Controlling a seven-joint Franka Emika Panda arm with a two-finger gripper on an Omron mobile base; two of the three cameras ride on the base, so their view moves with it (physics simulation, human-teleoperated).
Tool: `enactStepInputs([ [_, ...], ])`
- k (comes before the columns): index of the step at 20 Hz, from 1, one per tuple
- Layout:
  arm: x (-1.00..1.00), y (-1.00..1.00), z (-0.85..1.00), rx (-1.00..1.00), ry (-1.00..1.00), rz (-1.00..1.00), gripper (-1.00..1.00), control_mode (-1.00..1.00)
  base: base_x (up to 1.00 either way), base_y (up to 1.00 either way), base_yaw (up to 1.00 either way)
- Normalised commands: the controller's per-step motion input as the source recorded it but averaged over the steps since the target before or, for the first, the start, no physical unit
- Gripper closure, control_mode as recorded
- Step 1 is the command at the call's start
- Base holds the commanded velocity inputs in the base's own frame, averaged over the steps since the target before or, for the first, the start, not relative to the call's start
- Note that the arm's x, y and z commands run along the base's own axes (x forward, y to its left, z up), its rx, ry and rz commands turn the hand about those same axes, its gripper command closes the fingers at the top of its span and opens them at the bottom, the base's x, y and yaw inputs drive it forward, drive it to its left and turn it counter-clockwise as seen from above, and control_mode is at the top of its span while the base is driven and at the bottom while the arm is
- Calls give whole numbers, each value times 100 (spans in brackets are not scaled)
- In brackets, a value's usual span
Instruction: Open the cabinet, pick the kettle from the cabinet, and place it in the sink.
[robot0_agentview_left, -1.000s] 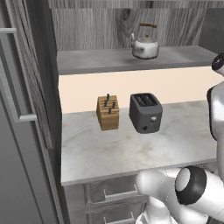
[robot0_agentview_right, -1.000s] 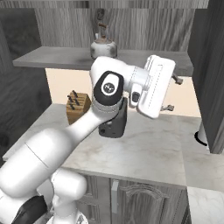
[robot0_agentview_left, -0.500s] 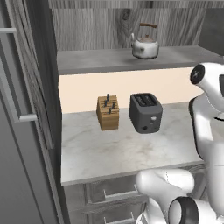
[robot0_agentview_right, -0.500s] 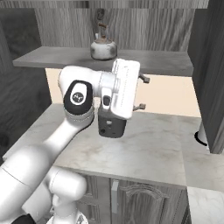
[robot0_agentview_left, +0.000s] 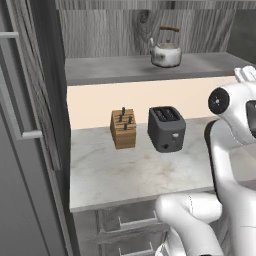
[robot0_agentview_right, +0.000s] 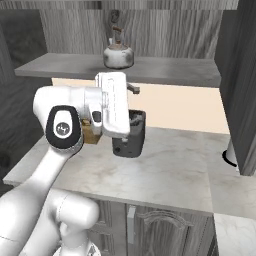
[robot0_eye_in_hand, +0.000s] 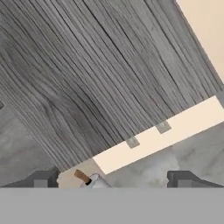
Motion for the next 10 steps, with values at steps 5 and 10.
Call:
enactStepInputs([
  [5,-12,51,14,-12,21,27,-100,-100,0,0,0],
  [10,-1,40,18,-5,16,28,-100,-100,0,0,0],
])
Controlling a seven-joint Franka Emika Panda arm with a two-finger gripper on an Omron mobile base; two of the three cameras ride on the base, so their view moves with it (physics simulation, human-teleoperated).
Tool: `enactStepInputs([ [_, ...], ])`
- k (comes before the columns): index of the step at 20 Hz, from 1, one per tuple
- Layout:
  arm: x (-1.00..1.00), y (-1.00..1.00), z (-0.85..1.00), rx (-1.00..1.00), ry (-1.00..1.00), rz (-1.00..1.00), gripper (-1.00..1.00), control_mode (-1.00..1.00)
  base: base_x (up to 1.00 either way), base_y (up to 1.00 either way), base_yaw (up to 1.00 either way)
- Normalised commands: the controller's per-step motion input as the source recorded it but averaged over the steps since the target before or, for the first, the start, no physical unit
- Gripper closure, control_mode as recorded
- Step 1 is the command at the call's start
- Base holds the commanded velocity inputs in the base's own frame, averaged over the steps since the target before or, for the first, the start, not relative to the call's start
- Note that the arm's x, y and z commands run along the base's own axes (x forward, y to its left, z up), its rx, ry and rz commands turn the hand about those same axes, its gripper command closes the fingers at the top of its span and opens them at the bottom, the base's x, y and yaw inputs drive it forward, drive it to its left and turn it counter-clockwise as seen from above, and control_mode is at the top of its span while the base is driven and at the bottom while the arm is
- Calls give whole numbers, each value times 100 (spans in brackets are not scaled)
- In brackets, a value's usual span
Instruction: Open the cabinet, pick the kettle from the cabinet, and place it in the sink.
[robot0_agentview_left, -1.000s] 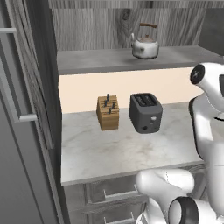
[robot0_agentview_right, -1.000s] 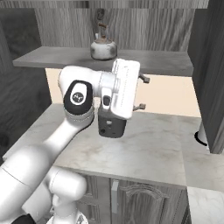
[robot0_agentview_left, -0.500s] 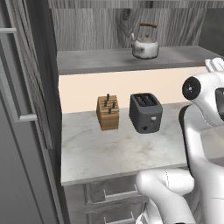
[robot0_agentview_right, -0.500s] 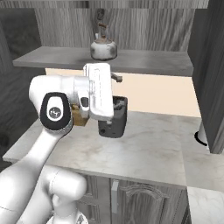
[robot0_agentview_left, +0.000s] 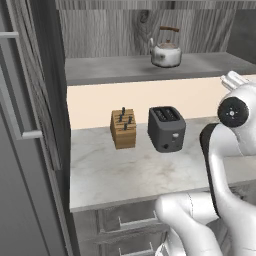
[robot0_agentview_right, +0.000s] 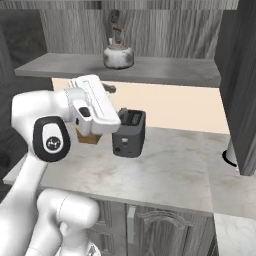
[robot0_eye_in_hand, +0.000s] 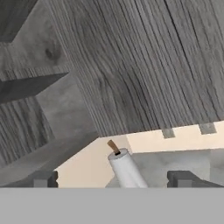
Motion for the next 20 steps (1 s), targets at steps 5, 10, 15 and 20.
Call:
enactStepInputs([
  [5,0,26,20,0,8,29,-100,-100,0,0,0],
  [10,2,23,19,0,8,28,-100,-100,0,0,0],
  [15,7,14,19,0,13,24,-100,-100,0,0,0],
  [20,14,12,18,0,18,23,-100,-100,0,0,0],
])
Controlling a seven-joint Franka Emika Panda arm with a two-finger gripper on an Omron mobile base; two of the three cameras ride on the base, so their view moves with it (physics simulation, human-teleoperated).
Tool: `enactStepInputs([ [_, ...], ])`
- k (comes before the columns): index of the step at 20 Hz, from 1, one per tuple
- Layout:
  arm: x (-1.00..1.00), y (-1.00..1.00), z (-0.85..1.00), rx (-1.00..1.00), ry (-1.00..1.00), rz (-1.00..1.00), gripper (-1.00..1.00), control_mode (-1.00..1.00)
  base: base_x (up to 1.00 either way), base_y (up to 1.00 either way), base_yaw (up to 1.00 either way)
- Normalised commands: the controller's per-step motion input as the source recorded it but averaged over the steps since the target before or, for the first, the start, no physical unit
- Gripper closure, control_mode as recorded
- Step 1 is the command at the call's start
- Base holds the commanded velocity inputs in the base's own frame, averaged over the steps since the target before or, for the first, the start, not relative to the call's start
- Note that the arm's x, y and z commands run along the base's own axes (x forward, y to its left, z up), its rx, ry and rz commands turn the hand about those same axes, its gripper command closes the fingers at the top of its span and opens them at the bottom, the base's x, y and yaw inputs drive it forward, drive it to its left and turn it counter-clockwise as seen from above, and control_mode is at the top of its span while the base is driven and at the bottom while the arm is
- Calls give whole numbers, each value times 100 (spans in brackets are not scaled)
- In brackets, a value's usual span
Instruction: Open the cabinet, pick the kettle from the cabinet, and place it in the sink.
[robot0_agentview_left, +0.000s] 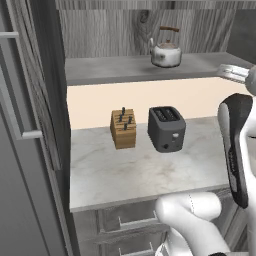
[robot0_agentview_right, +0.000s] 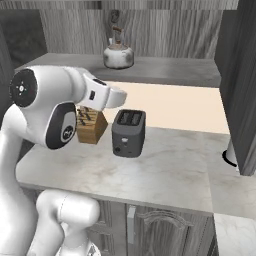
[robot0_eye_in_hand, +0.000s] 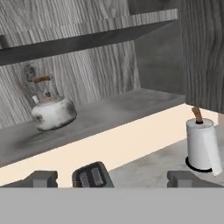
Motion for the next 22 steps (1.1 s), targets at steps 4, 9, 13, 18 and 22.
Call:
enactStepInputs([
  [4,21,12,15,1,16,25,-100,-100,0,0,0],
  [9,21,12,13,2,12,27,-100,-100,0,0,0],
  [13,24,17,7,0,13,24,-100,-100,0,0,0],
  [18,26,17,1,0,6,19,-100,-100,0,0,0],
  [22,30,9,-2,3,1,12,-100,-100,0,0,0],
])
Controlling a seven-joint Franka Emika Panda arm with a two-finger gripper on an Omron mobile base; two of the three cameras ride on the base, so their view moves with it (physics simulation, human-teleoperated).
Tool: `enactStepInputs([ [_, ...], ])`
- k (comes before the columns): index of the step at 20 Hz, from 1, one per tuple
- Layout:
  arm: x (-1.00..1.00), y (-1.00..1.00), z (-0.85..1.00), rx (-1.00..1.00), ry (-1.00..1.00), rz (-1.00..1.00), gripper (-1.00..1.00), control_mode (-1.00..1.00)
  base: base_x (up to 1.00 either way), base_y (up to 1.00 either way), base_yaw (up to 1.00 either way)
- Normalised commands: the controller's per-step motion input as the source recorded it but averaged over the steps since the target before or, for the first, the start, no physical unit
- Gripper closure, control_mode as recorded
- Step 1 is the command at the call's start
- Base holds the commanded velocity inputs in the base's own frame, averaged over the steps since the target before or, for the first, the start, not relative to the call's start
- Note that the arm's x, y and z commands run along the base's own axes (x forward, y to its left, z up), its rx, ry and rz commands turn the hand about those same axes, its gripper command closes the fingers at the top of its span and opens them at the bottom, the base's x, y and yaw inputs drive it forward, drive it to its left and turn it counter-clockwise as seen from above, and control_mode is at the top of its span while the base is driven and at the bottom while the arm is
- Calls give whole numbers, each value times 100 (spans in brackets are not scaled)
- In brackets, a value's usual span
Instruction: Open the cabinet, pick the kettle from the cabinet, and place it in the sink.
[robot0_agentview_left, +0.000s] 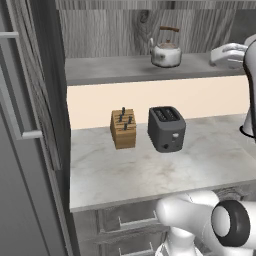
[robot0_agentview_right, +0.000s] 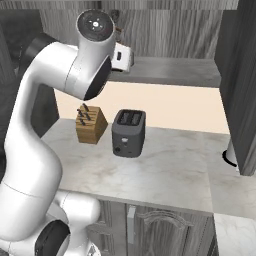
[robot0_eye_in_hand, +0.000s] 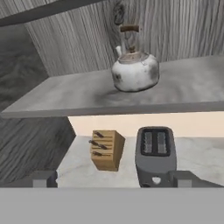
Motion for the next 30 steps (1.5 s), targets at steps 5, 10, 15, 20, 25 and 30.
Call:
enactStepInputs([
  [5,29,4,-3,10,-4,13,-100,-100,0,0,0],
  [10,25,6,-13,5,-17,11,-100,-100,0,0,0],
  [15,25,2,-6,2,-26,8,-100,-100,0,0,0],
  [20,24,0,5,0,-4,3,-100,-100,0,0,0],
  [25,20,0,15,0,5,6,-100,-100,0,0,0],
  [30,28,0,14,0,0,11,-100,-100,0,0,0],
])
